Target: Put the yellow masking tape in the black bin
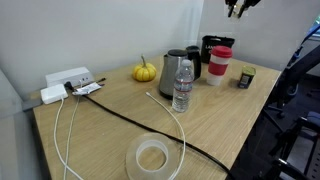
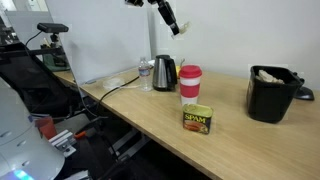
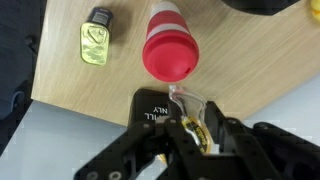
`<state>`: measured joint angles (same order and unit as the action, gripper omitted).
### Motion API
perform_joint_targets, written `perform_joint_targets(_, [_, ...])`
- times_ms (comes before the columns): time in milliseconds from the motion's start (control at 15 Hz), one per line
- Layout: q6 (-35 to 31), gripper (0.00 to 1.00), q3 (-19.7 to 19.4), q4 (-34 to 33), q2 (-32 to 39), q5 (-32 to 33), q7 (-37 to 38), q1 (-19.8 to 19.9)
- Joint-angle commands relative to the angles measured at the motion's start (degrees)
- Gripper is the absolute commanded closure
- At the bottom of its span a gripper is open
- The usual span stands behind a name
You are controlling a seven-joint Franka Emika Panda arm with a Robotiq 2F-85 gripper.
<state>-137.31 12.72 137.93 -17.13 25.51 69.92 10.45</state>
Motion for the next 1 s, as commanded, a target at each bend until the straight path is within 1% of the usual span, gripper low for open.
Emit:
perform_joint_targets(0, [-0.4,0.92,-1.8,-4.2,5.8,5.8,4.7,0.7])
perform_joint_targets(200, [-0.6,0.92,-4.7,-7.7,10.1,9.7,8.8,-0.2])
perform_joint_targets(267, [0.1,0.69,-5.8,-5.6,7.7,8.0,6.2,-1.8])
perform_joint_targets(467, [-0.1,0.69,-6.8,-7.6,10.1,8.9,7.5,-2.1])
perform_joint_targets(800, [-0.1,0.69,-6.7,-7.6,10.0,8.8,7.7,-2.3])
perform_joint_targets(867, [-0.1,0.92,-6.7,-7.6,10.0,8.8,7.7,-2.3])
perform_joint_targets(933, [0.3,0.92,-6.9,-8.1,10.5,9.2,8.2,-2.3])
